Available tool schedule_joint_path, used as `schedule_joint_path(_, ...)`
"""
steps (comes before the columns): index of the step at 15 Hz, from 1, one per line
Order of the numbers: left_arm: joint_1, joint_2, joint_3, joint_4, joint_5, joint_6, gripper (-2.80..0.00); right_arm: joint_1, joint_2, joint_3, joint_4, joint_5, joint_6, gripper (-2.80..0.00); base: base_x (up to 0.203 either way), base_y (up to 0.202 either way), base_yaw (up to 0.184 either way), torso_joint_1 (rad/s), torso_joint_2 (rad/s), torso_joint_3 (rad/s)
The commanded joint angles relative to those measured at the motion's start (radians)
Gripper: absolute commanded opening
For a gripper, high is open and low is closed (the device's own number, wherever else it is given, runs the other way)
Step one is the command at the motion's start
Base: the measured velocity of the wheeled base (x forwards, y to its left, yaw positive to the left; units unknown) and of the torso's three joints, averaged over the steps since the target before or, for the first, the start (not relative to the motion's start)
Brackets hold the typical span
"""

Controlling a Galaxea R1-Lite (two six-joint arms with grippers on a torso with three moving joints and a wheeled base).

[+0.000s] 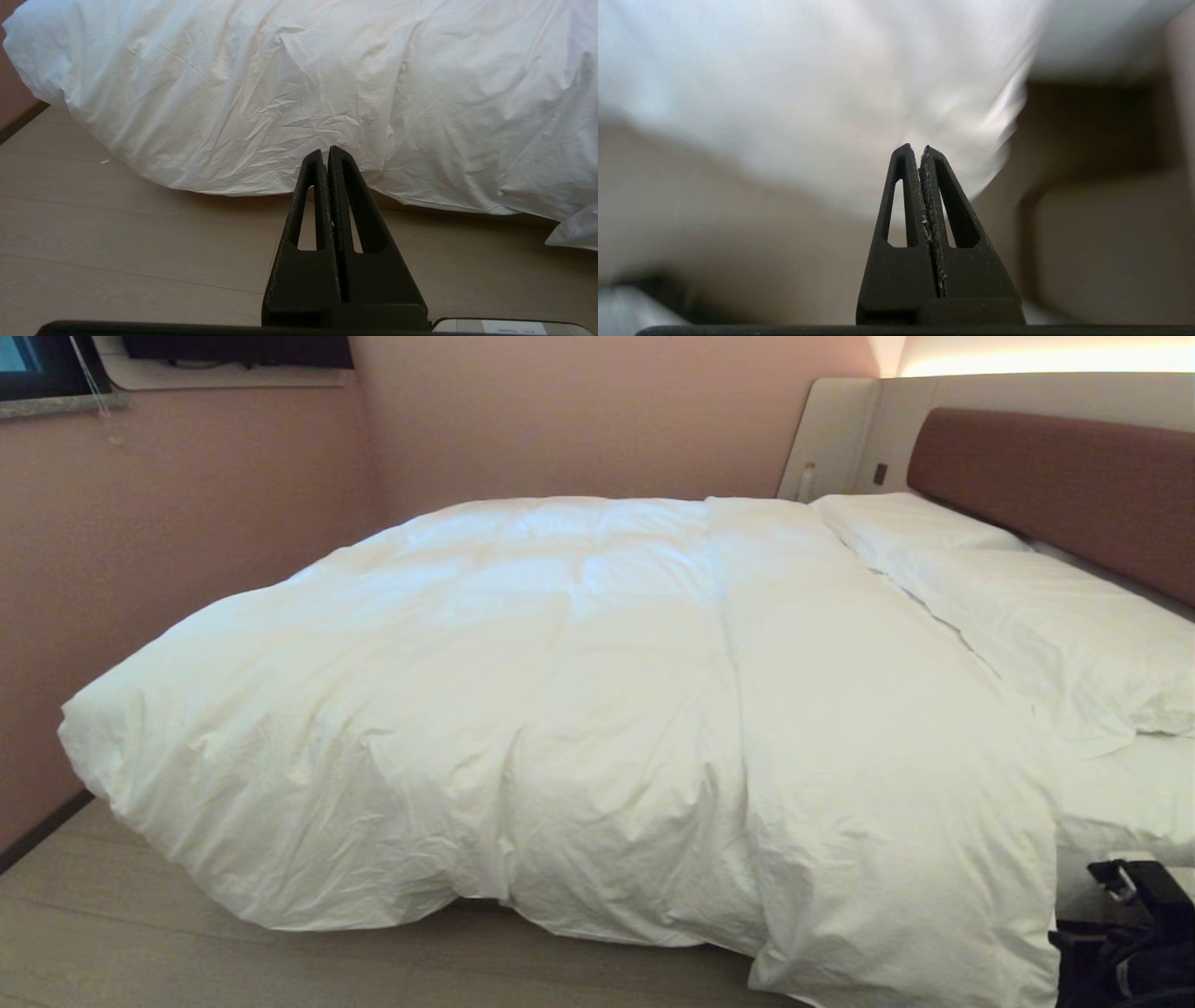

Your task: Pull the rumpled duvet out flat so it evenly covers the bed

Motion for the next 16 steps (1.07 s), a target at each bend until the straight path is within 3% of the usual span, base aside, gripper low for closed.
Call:
schedule_joint_path(1,0.000,0.000,0.001,0.001,0.000,0.001,-2.80,-0.009,-0.198,0.021,-0.064,0.000,0.013,-2.80,0.000,0.000,0.000,0.000,0.00,0.000)
schedule_joint_path(4,0.000,0.000,0.001,0.001,0.000,0.001,-2.80,0.002,-0.319,-0.135,-0.039,-0.079,0.042,-2.80,0.000,0.000,0.000,0.000,0.00,0.000)
schedule_joint_path(6,0.000,0.000,0.000,0.001,0.000,0.001,-2.80,0.040,-0.357,-0.336,0.040,-0.220,0.079,-2.80,0.000,0.000,0.000,0.000,0.00,0.000)
schedule_joint_path(8,0.000,0.000,-0.001,0.001,0.000,0.001,-2.80,0.110,-0.413,-0.586,0.223,-0.391,0.131,-2.80,0.000,0.000,0.000,0.000,0.00,0.000)
schedule_joint_path(10,0.000,0.000,0.001,0.001,0.000,0.001,-2.80,0.230,-0.466,-0.807,0.480,-0.574,0.198,-2.80,0.000,0.000,0.000,0.000,0.00,0.000)
schedule_joint_path(13,0.000,0.000,0.000,0.001,0.000,0.001,-2.80,0.486,-0.523,-0.987,0.842,-0.816,0.312,-2.80,0.000,0.000,0.000,0.000,0.00,0.000)
schedule_joint_path(16,0.000,0.000,-0.001,0.001,0.000,0.001,-2.80,0.689,-0.622,-1.029,1.054,-0.938,0.406,-2.80,0.000,0.000,0.000,0.000,0.00,0.000)
